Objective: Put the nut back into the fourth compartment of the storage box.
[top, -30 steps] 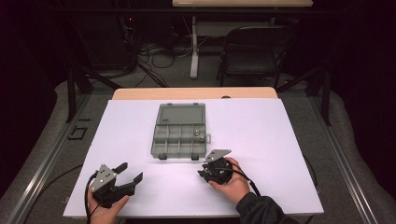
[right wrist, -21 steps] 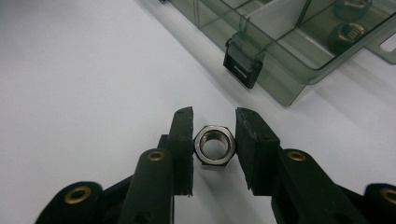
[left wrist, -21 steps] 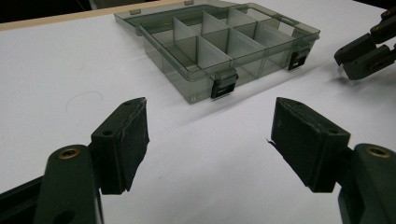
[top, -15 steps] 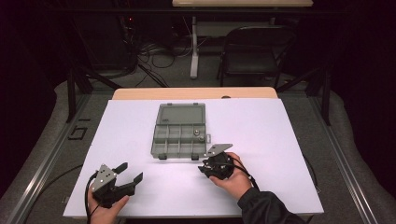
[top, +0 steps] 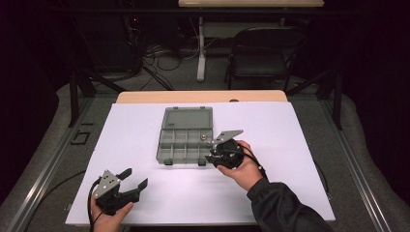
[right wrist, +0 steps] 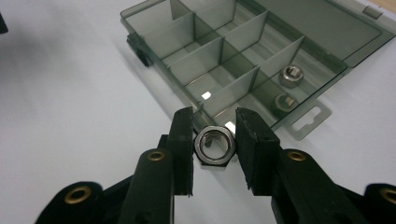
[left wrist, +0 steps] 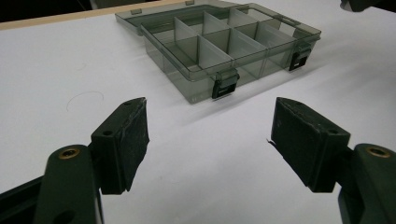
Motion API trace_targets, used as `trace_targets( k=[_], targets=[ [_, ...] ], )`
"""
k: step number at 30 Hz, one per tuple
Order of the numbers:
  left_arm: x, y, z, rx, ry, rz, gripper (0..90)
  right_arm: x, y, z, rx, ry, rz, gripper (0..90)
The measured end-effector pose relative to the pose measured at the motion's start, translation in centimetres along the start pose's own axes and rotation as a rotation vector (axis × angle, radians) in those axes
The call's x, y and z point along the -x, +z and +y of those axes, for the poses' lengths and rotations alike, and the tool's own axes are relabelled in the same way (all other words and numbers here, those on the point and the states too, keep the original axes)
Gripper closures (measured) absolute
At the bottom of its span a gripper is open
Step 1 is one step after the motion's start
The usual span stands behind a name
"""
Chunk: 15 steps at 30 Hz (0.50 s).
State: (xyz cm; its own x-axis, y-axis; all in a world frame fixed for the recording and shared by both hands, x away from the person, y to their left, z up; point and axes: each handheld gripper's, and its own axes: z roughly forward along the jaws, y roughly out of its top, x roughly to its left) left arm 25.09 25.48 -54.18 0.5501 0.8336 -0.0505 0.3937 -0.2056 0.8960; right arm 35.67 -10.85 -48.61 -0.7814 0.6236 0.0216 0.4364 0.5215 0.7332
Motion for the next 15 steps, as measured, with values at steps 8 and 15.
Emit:
trace_targets(
  k=[8,15],
  targets=[
    [0.0,0.1,0.1,0.001,0.002,0.002,27.4,1.5,0.7,2.9,0.01,0.016,-0.021,68.1],
    [-0.1,0.1,0.0,-0.007,0.004,0.003,27.4,4.3,3.4,4.8,0.021,0.11,-0.037,68.0]
  ],
)
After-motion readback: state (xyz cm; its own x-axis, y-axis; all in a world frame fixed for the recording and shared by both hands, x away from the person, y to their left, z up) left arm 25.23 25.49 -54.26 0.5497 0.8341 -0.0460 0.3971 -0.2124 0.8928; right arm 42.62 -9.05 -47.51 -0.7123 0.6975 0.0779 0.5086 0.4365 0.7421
